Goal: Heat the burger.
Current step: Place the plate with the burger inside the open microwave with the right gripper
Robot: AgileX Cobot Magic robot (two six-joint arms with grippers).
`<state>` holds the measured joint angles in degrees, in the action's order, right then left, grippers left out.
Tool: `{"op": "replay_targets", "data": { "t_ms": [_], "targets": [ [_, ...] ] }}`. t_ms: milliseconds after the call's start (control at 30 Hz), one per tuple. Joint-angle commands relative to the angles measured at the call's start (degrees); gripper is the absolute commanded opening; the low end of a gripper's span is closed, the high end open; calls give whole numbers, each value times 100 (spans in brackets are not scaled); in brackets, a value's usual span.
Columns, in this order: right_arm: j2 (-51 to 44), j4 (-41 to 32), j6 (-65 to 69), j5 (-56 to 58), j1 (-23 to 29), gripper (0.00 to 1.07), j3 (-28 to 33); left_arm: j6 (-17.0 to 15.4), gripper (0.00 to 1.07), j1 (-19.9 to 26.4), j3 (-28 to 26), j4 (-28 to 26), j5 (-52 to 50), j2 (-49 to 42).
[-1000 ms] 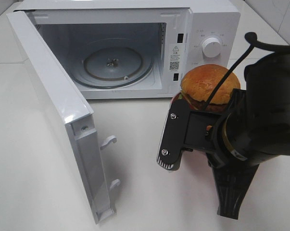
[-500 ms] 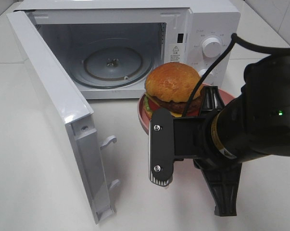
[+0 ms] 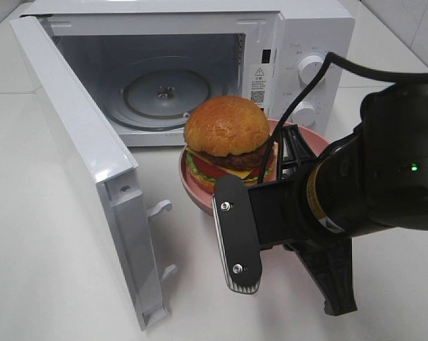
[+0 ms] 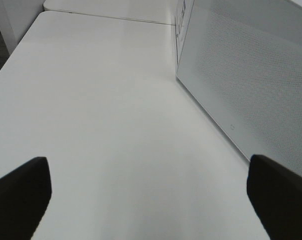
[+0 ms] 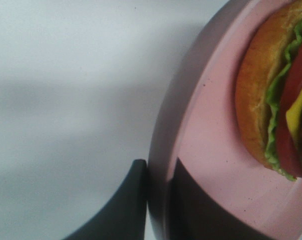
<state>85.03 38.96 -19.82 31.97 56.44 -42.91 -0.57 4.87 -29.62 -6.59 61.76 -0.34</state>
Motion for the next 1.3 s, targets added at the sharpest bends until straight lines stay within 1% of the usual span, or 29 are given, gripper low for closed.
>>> {"op": "replay_targets", "data": {
  "t_ms": [33,167,233,433,467,500,567,700,733,800,833,867,900,967,1000,1033,1067,1100,1133,1167,1200,1267,1300],
  "targets": [
    [-80,40,-636,-613,-206,0,-17,-17,98,-29,6,-34,-63,-80],
    [-80,-160,-1043,-854,-384,0,-17,-17,98,-29,6,-34,-63,-80],
    [-80,-350,-1587,-1037,-584,0,-17,-17,98,-29,6,-34,-63,-80],
    [-80,-556,-2320,-1283,-882,0,-17,-17,98,-29,6,-34,-63,-80],
    [-80,-710,-2590,-1421,-1037,0,-17,-17,98,-29,6,-34,-63,-80],
    [-80,-710,-2590,-1421,-1037,0,-17,-17,98,-29,6,-34,-63,-80],
    [-80,-1043,-3071,-1604,-1232,0,-17,-17,98,-29,6,-34,-63,-80],
    [-80,-1301,-3604,-1782,-1409,0,-17,-17,98,-29,6,-34,-63,-80],
    [-80,-1513,-3953,-1919,-1530,0,-17,-17,98,-29,6,-34,-63,-80],
    [-80,-1633,-4125,-1982,-1593,0,-17,-17,98,-29,6,-34,-63,-80],
    [-80,-1874,-4440,-2108,-1719,0,-17,-17,98,-29,6,-34,-63,-80],
    [-80,-1874,-4440,-2108,-1719,0,-17,-17,98,-29,6,-34,-63,-80],
    [-80,-2086,-4790,-2212,-1811,0,-17,-17,98,-29,6,-34,-63,-80],
    [-80,-2183,-4990,-2252,-1862,0,-17,-17,98,-29,6,-34,-63,-80],
    [-80,-2412,-5363,-2309,-1937,0,-17,-17,98,-29,6,-34,-63,-80],
    [-80,-2412,-5363,-2309,-1937,0,-17,-17,98,-29,6,-34,-63,-80],
    [-80,-2773,-5764,-2366,-2034,0,-17,-17,98,-29,6,-34,-63,-80],
    [-80,-2974,-5976,-2389,-2080,0,-17,-17,98,-29,6,-34,-63,-80],
    [-80,-2974,-5976,-2389,-2080,0,-17,-17,98,-29,6,-34,-63,-80],
    [-80,-3312,-6406,-2389,-2137,0,-17,-17,98,-29,6,-34,-63,-80],
    [-80,-3312,-6406,-2389,-2137,0,-17,-17,98,-29,6,-34,-63,-80],
    [-80,-3816,-7105,-2401,-2189,1,-17,-17,98,-29,6,-34,-63,-80],
    [-80,-3816,-7105,-2401,-2189,1,-17,-17,98,-29,6,-34,-63,-80]
  ]
}}
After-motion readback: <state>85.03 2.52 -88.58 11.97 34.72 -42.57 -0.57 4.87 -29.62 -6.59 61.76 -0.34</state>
